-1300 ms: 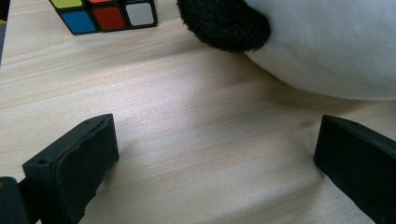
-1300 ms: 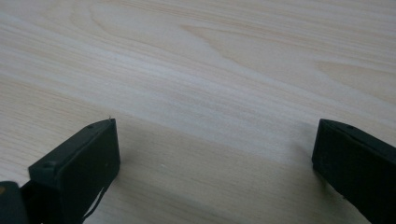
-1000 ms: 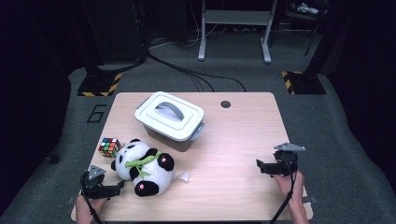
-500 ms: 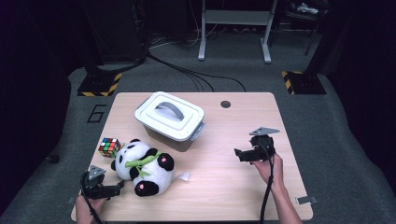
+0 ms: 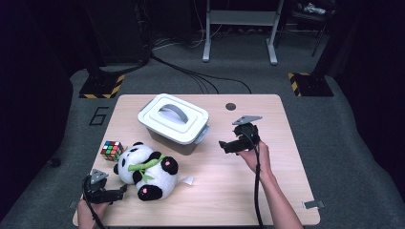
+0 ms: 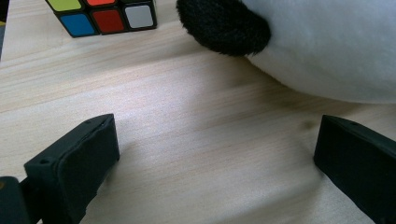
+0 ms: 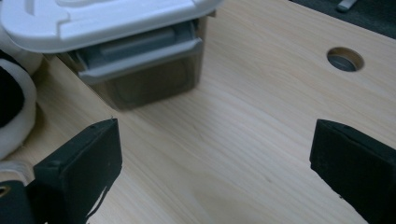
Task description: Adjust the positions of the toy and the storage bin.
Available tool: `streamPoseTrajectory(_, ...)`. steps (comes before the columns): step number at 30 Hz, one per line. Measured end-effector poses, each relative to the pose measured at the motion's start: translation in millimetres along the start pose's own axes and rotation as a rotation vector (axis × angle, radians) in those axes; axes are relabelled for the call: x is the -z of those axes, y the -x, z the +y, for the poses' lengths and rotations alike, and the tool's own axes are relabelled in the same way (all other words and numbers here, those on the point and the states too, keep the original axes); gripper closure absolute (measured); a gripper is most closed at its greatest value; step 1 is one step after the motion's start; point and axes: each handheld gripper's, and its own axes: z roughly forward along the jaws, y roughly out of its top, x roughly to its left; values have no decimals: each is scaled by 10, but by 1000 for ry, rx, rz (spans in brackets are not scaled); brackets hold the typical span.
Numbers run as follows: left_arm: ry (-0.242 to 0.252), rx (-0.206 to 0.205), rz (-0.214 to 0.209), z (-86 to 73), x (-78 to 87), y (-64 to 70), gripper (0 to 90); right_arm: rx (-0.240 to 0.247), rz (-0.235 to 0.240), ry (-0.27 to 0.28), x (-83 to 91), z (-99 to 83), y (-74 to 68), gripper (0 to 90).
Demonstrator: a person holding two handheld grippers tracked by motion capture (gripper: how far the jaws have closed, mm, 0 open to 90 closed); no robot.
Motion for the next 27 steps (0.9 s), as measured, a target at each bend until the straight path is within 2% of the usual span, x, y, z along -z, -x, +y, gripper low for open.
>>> streamPoseTrajectory(4,0,0,0,0,1,1,0,42,28,18,-119,211,-152,13)
streamPoseTrajectory(5,0,1,0,0,1,1,0,38,31,18,-136,257,-183,13)
streamPoseTrajectory(6,0,1,-1,-1,1,2,0,52,37,25,-158,304,-198,12)
streamPoseTrajectory(10,0,1,-1,-1,1,2,0,55,52,36,-227,443,-257,11)
streamPoseTrajectory(12,0,2,0,-2,2,4,0,68,65,34,-313,580,-322,8)
streamPoseTrajectory(14,0,2,1,-3,3,6,0,74,72,41,-382,664,-363,10)
streamPoseTrajectory(15,1,0,3,-4,5,8,0,92,71,38,-419,705,-376,15)
streamPoseTrajectory(18,0,0,-1,-6,7,11,0,93,77,31,-496,781,-416,25)
streamPoseTrajectory(20,1,0,-1,-6,7,10,0,121,82,45,-589,871,-480,74)
streamPoseTrajectory(24,1,0,-2,-6,7,10,0,119,101,36,-685,938,-539,140)
streamPoseTrajectory(27,1,0,-2,-6,6,10,0,149,104,63,-778,1019,-593,297)
